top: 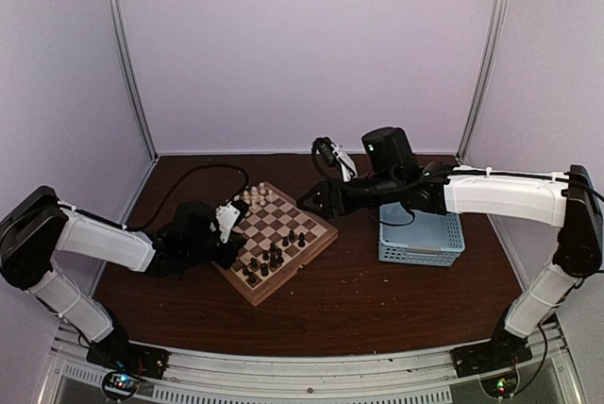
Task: Set up the chess pieces on the board
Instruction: Place the chess piece on the chessboard, then pick up the chess piece from the chessboard.
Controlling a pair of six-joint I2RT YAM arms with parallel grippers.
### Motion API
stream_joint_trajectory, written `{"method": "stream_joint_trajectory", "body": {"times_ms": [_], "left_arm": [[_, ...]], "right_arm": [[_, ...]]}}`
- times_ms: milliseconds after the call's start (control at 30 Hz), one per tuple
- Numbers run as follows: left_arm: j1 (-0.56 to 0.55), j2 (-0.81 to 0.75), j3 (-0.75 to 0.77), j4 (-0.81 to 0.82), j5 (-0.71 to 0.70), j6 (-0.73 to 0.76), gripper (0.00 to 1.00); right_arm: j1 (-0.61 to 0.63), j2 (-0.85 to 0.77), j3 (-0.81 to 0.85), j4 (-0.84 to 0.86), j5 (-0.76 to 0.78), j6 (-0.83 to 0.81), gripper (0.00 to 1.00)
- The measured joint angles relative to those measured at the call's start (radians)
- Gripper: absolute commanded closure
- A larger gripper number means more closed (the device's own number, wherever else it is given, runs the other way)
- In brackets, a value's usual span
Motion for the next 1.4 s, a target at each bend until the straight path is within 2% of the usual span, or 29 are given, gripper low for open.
{"method": "stream_joint_trajectory", "body": {"times_ms": [533,767,967,1133,1333,1400], "left_arm": [[0.001,0.066,-0.043,0.156,-0.032,-0.041,0.98],[0.001,0.073,-0.044,0.170,-0.029,-0.043,0.69],[0.001,0.045,-0.044,0.142,-0.025,-0.049,0.54],[0.001,-0.040,-0.034,0.062,-0.026,-0.062,0.43],[0.003,-0.125,0.056,-0.106,-0.039,-0.089,0.06],[0.005,-0.149,0.087,-0.167,-0.057,-0.109,0.02]], "right_arm": [[0.000,0.023,0.013,0.016,-0.013,0.007,0.33],[0.000,0.038,0.033,0.020,-0.019,0.013,0.33],[0.000,0.040,0.034,0.019,-0.022,0.014,0.33],[0.000,0.040,0.034,0.019,-0.022,0.014,0.33],[0.000,0.040,0.034,0.019,-0.022,0.014,0.34],[0.000,0.040,0.034,0.019,-0.022,0.014,0.33]]}}
